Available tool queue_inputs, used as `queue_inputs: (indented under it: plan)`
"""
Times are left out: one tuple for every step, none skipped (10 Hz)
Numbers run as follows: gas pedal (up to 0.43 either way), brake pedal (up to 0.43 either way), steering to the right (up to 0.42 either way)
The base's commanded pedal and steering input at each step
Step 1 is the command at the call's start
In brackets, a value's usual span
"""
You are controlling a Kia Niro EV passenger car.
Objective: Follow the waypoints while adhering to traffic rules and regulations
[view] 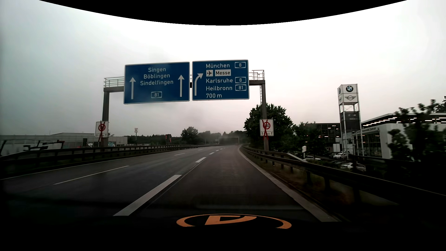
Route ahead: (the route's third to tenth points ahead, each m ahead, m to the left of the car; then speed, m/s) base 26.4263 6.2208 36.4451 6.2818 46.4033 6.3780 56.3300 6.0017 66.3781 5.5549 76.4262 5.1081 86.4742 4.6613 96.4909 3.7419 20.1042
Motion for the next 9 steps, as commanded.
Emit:
queue_inputs:
  plan:
    - [0.15, 0.0, -0.003]
    - [0.15, 0.0, -0.003]
    - [0.15, 0.0, -0.003]
    - [0.15, 0.0, -0.001]
    - [0.15, 0.0, 0.0]
    - [0.15, 0.0, 0.0]
    - [0.15, 0.0, 0.001]
    - [0.15, 0.0, 0.0]
    - [0.15, 0.0, 0.001]
